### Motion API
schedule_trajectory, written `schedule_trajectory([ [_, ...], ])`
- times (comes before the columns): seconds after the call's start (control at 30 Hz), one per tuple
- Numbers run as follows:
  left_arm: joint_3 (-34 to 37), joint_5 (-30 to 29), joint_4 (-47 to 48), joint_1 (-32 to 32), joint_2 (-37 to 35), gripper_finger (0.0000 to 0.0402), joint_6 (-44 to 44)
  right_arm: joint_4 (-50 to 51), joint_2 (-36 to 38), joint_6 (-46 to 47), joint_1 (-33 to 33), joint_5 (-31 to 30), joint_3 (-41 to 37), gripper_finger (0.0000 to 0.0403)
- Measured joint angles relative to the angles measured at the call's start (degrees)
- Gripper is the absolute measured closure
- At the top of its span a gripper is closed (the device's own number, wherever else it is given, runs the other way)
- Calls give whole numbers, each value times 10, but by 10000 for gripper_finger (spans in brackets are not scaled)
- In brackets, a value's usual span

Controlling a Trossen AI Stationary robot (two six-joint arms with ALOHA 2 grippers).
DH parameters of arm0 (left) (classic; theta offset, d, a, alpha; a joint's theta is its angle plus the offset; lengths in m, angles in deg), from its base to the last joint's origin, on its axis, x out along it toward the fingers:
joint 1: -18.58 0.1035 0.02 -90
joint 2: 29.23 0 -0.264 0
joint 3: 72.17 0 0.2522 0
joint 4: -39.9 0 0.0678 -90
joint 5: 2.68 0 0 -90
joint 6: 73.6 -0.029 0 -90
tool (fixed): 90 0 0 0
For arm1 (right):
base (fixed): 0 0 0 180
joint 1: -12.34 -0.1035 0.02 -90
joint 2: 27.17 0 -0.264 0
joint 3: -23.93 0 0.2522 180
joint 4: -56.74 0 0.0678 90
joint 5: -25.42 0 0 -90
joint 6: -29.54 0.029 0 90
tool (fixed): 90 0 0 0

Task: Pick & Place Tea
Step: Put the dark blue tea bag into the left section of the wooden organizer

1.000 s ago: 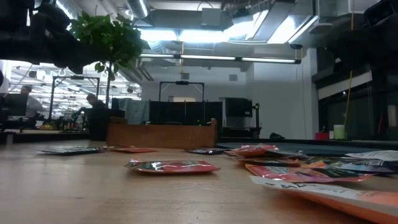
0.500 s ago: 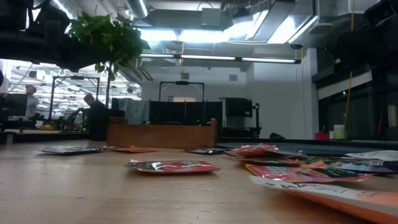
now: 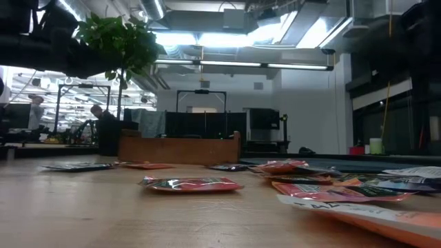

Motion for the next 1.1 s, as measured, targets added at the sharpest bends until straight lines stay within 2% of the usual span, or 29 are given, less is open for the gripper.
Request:
schedule_trajectory([
  [0.1,-7,-24,3,0,33,399,19,-3,-2,-17,1,-112,0,281],
  [0.37,-96,-56,0,0,188,399,32,-13,-6,-49,12,-95,18,393],
  [0.57,-159,-62,3,0,326,399,32,-12,-49,-78,24,-81,63,397],
  [0.73,-214,-60,13,0,406,398,26,-4,-115,-76,40,-80,100,395],
  [0.93,-276,-56,68,0,459,399,41,43,-221,-57,71,-77,160,399],
  [1.1,-316,-12,107,0,497,398,70,69,-317,-58,97,-30,219,394],
])
